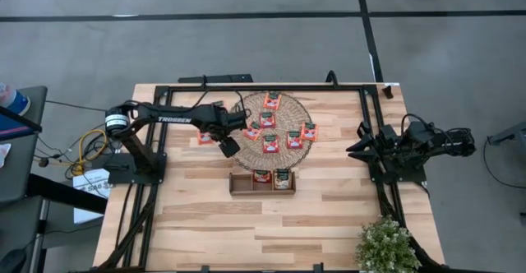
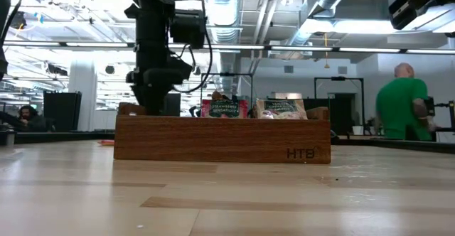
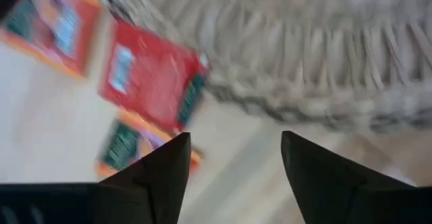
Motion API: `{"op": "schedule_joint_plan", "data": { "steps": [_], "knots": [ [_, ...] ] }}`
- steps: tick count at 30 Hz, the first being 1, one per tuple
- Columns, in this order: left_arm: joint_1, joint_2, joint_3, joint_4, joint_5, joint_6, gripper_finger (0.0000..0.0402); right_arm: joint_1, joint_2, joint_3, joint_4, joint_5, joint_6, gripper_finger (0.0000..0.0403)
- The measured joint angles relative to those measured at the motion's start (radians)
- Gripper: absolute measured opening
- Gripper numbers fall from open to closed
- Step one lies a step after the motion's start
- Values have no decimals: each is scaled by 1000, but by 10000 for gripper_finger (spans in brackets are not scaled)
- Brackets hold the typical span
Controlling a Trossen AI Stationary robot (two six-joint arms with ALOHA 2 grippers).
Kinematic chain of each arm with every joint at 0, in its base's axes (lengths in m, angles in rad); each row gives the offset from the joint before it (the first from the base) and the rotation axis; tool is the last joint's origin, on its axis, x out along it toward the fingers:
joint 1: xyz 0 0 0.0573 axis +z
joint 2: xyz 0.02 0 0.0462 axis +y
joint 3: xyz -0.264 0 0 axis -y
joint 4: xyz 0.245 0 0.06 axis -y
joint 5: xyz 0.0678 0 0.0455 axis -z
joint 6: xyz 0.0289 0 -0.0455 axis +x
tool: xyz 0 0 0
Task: Pick & Place Tea
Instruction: Put the red tea bag into the middle section of the wooden organizer
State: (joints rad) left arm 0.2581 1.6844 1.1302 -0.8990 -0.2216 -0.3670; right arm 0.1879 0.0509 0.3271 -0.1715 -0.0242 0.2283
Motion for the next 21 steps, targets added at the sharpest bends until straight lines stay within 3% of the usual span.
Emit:
{"op": "schedule_joint_plan", "data": {
  "steps": [4,21],
  "knots": [
    [-33,0,-15,40,-146,15,227,0,0,0,0,0,0,66],
    [-54,5,-114,79,-106,60,228,0,0,0,5,-1,7,66]
  ]
}}
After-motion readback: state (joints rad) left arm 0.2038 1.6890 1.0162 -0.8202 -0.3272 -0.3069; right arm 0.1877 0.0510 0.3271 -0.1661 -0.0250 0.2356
